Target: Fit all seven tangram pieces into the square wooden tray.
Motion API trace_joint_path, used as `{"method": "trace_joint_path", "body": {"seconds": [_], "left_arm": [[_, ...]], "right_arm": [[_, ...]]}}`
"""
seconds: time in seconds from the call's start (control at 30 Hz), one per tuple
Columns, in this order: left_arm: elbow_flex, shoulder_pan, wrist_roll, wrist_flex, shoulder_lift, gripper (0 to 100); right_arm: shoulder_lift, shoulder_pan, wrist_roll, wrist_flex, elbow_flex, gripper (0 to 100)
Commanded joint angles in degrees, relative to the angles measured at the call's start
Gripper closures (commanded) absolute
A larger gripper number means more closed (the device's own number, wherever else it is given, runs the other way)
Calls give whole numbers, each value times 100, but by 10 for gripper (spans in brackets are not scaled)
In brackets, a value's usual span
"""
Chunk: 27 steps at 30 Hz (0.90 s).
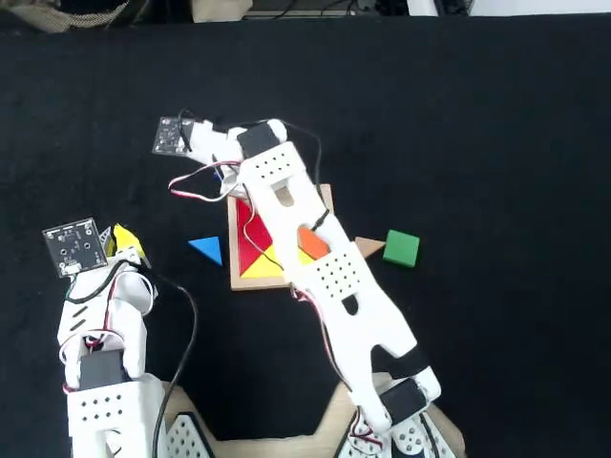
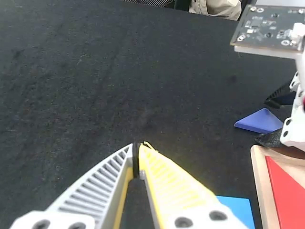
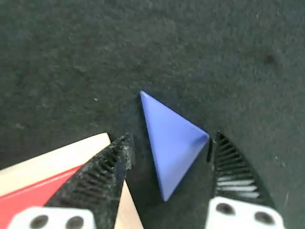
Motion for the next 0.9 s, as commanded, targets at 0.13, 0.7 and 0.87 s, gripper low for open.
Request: {"method": "trace_joint_path", "body": {"seconds": [0.13, 0.7, 0.87], "left_arm": [[-92, 57, 62, -114, -44, 971], [-92, 101, 62, -114, -44, 971], [-92, 101, 62, -114, -44, 971]], "right_arm": [[48, -70, 246, -202, 57, 737], [127, 396, 536, -352, 154, 978], [233, 396, 651, -325, 180, 982]]}}
